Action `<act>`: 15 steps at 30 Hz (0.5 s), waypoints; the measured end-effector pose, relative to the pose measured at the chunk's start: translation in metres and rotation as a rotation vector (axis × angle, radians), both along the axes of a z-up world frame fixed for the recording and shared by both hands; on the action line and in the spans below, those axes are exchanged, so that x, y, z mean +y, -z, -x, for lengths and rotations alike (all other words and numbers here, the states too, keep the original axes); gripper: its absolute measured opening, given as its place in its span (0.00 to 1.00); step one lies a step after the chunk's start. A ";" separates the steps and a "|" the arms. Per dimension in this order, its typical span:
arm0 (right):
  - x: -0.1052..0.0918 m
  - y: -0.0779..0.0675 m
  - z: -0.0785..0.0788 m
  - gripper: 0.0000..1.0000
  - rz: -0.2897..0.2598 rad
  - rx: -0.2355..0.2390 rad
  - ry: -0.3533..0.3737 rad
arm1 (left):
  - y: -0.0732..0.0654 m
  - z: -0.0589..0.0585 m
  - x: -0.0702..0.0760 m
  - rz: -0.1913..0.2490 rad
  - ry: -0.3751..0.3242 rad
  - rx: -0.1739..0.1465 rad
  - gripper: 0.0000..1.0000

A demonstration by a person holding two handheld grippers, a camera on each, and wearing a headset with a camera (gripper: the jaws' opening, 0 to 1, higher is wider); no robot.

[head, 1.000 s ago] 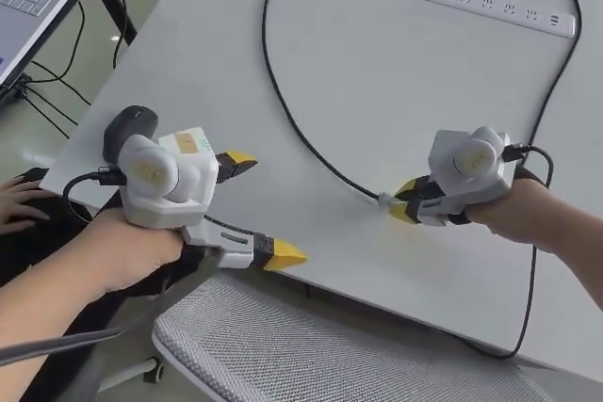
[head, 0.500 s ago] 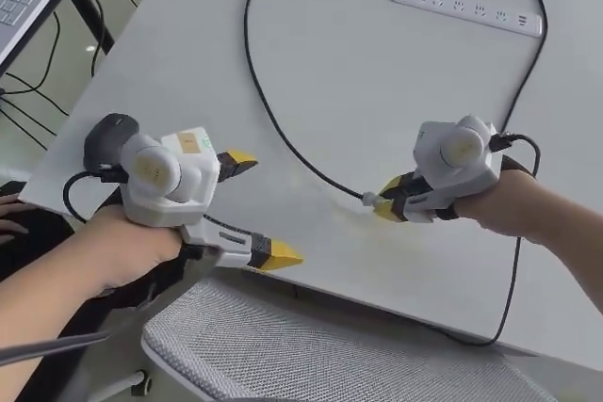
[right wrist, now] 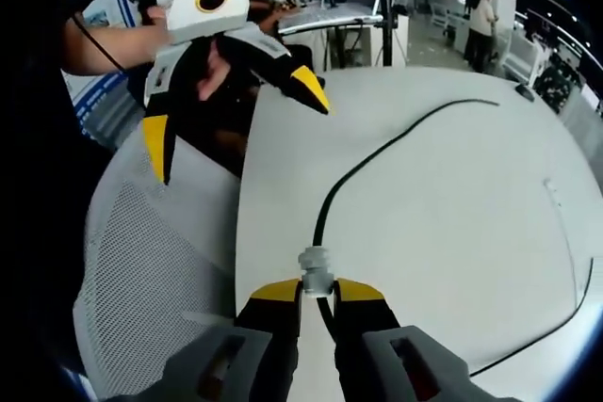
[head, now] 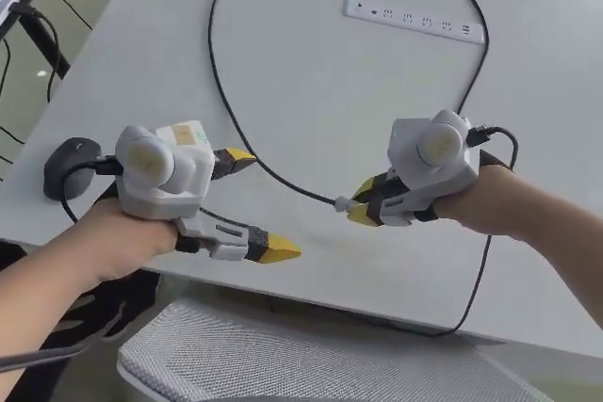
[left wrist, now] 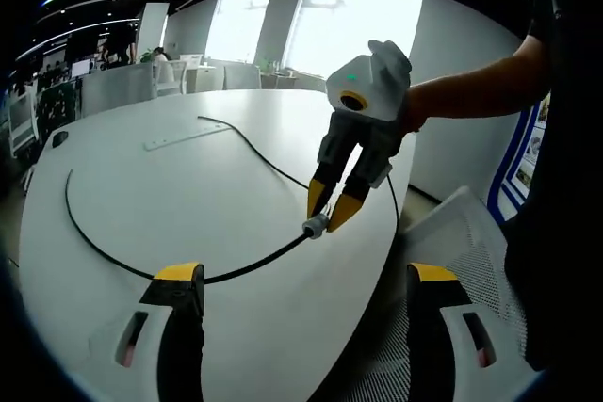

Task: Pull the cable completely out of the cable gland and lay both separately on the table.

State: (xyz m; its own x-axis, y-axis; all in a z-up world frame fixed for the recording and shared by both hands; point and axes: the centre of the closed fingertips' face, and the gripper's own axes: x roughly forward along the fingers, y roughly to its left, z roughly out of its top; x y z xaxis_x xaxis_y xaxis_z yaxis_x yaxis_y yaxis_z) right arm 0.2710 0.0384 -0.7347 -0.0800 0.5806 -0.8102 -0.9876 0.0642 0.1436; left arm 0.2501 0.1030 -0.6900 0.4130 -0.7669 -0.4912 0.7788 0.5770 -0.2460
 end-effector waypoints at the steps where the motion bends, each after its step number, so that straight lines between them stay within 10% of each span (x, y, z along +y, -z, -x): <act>1: 0.000 -0.003 0.002 0.07 -0.002 -0.004 -0.002 | -0.001 0.000 -0.003 0.002 0.009 0.000 0.88; 15: 0.001 -0.034 0.020 0.07 -0.009 -0.024 -0.012 | -0.010 -0.003 -0.034 0.066 0.094 0.002 0.81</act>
State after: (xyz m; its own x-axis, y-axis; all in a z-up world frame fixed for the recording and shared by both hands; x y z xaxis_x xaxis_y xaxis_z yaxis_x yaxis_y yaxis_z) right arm 0.2507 0.0389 -0.7010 -0.0679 0.5871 -0.8067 -0.9914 0.0511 0.1206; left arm 0.2528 0.0692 -0.6796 0.3366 -0.8329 -0.4393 0.8282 0.4839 -0.2828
